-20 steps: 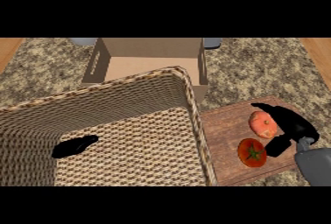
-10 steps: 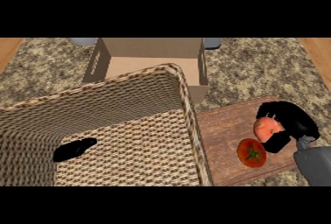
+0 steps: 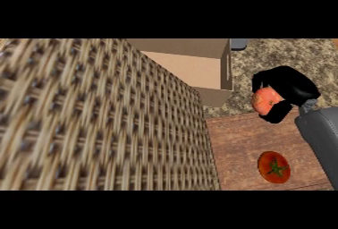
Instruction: Pick the squash from the cutting board and place it in the cardboard box
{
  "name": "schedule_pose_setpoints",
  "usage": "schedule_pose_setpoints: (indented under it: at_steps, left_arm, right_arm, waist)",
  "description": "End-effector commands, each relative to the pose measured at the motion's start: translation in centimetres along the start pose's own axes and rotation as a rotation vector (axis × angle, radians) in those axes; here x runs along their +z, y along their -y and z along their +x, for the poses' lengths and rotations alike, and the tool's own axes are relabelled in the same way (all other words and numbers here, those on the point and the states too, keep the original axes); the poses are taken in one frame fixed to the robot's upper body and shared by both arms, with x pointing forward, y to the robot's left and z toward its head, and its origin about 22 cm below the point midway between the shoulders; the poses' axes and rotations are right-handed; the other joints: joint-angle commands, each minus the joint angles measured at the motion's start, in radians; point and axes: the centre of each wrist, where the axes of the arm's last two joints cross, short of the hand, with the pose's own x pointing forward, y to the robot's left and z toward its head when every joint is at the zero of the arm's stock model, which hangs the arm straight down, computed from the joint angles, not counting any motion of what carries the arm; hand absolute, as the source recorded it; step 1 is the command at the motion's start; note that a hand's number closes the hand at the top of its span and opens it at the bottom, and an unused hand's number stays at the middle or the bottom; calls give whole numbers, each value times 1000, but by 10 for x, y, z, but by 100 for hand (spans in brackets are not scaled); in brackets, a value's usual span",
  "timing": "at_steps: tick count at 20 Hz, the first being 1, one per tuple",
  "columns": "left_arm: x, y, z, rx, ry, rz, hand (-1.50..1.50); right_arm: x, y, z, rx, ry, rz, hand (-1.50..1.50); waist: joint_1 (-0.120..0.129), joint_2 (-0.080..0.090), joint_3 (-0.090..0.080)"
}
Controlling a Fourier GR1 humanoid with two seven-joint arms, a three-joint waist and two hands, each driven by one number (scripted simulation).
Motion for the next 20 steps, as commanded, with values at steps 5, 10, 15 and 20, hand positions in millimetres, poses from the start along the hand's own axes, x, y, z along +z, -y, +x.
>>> schedule_pose_setpoints:
  at_steps: [5, 10, 15, 20]
  left_arm:
    - [-12, 11, 13, 9, 28, -47, 0]
    - [-15, 10, 9, -3, 22, -33, 0]
    - [-15, 3, 15, 11, -11, -27, 0]
    - [-14, 0, 3, 3, -8, -2, 0]
  right_arm:
    - [-34, 67, -14, 102, 252, -113, 150]
    - [-49, 99, -19, -50, 419, -153, 150]
    - [-59, 128, -13, -322, 662, -214, 150]
    - [-74, 138, -2, -434, 778, -199, 150]
  waist:
    - [27, 14, 2]
    - [15, 9, 0]
    - [1, -4, 0]
    - [-11, -2, -2]
